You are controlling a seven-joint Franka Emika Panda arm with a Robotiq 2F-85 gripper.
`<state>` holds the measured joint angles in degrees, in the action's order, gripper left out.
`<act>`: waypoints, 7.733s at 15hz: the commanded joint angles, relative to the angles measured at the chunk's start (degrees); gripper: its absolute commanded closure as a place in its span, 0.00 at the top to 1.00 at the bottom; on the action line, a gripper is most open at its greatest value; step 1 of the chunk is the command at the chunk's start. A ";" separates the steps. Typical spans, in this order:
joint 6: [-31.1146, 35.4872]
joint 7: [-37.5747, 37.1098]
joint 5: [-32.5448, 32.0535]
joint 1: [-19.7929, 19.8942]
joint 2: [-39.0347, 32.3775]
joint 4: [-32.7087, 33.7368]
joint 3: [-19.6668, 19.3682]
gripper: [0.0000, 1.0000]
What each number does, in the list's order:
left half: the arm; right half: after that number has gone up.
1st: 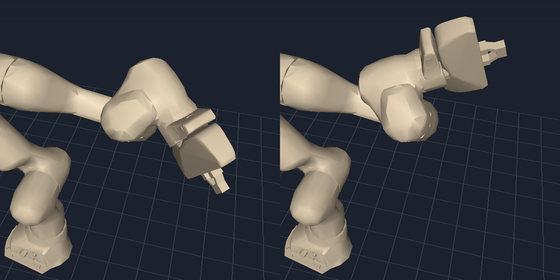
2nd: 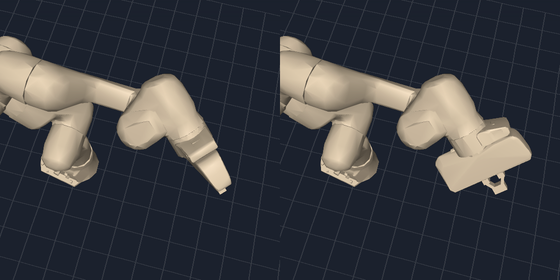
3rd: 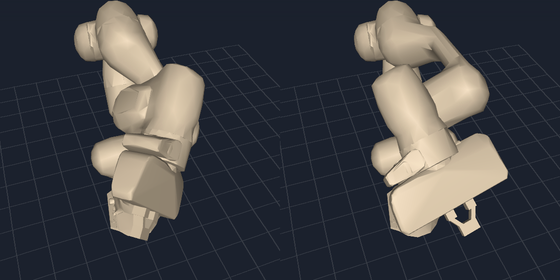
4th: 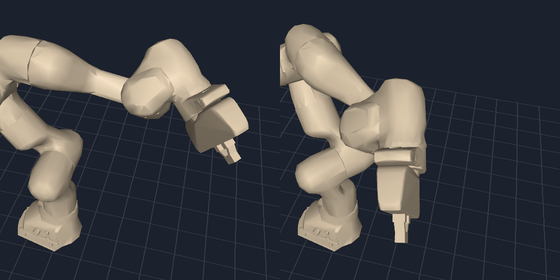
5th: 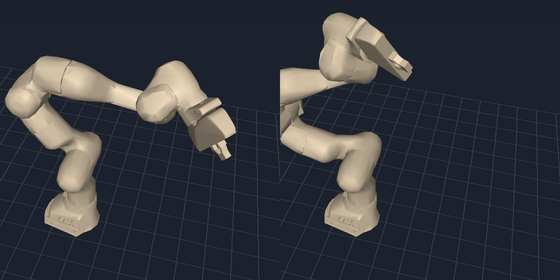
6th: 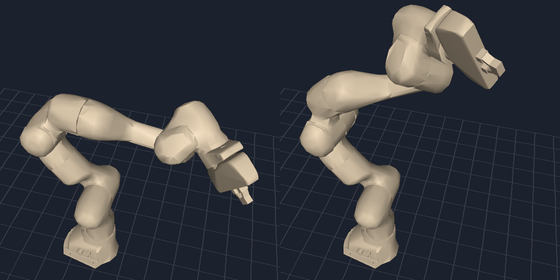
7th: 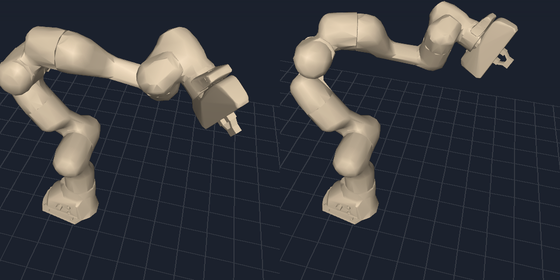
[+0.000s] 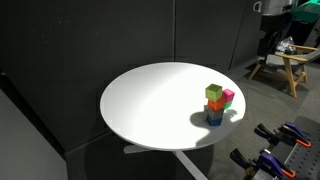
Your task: Remove the purple toy block from top of the dark green toy block
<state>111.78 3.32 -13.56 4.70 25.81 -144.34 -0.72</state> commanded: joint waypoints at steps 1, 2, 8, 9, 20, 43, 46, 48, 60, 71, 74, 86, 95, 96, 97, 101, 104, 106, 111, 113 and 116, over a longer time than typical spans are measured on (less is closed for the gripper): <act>1.51 0.61 2.11 -1.19 -1.34 1.75 -1.39 1.00; 1.95 0.97 2.81 -1.35 -1.77 2.21 -1.65 1.00; 7.21 1.07 7.02 -1.53 -4.84 4.72 -2.77 1.00; 8.69 0.76 7.70 -1.44 -5.55 5.07 -2.88 1.00; 24.06 -10.37 12.64 -0.61 -21.03 11.48 -2.26 1.00; 15.58 -12.94 8.98 -0.68 -37.81 22.79 -4.88 1.00; 17.92 -11.42 9.25 -0.33 -38.49 21.96 -4.99 1.00; 20.45 -10.21 9.47 -0.16 -38.57 20.78 -5.06 1.00; 30.55 -8.99 9.37 -0.26 -38.47 13.51 -5.43 1.00; 30.58 -11.85 8.52 -0.51 -39.98 13.25 -6.82 1.00; 30.52 -11.75 8.38 -0.55 -40.35 13.25 -7.12 1.00; 29.48 -10.42 9.64 -0.31 -40.93 13.74 -6.62 1.00; 29.87 -9.60 9.99 -0.24 -41.00 13.55 -6.29 1.00; 30.02 -9.60 9.89 -0.28 -41.05 13.51 -6.28 1.00; 30.09 -9.50 9.87 -0.28 -41.14 13.49 -6.23 1.00; 30.30 -9.53 9.52 -0.41 -42.01 13.65 -6.22 1.00; 30.32 -9.43 9.43 -0.44 -42.90 13.84 -6.24 1.00; 30.36 -9.37 9.31 -0.49 -43.43 13.88 -6.26 1.00; 30.57 -9.34 9.00 -0.70 -44.53 14.00 -6.34 1.00; 30.67 -9.26 8.94 -0.77 -44.79 14.00 -6.36 1.00; 30.84 -9.18 8.88 -0.80 -45.16 14.06 -6.42 1.00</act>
<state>141.81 -6.55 -3.90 3.94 -18.97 -130.64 -7.04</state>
